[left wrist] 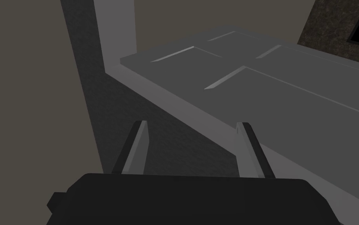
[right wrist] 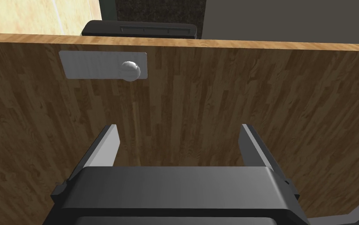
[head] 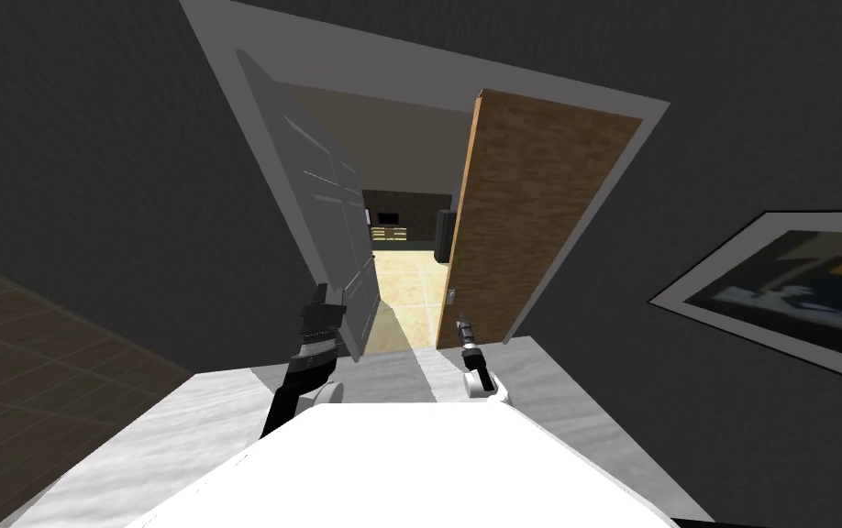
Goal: Push the door open
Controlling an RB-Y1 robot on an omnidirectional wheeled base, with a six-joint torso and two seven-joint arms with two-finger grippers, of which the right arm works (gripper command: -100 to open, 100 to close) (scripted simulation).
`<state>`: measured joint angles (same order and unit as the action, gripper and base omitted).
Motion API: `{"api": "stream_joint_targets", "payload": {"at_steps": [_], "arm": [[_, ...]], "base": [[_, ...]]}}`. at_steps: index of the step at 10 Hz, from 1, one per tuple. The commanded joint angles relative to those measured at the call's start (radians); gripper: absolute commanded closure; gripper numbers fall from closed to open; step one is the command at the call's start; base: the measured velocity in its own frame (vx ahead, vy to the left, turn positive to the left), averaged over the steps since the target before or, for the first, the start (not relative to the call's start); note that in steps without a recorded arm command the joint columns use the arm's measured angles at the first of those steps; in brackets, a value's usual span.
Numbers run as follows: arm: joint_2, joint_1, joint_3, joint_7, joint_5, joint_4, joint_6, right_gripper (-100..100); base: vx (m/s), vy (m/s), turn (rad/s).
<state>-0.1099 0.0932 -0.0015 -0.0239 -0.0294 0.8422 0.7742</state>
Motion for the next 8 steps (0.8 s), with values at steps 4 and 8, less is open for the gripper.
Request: {"api": "stream_joint_targets", "payload": {"at_steps": [4, 8], "arm": [[-0.003, 0.059, -0.005, -0.019, -0.013, -0.134, 0.029, -100], [-0.003, 0.098, -0.008, -0.032, -0.021, -0.227, 0.049, -100]], "base": [[0.065, -0.086, 0.088], [0.053, -0.077, 0.068]]}}
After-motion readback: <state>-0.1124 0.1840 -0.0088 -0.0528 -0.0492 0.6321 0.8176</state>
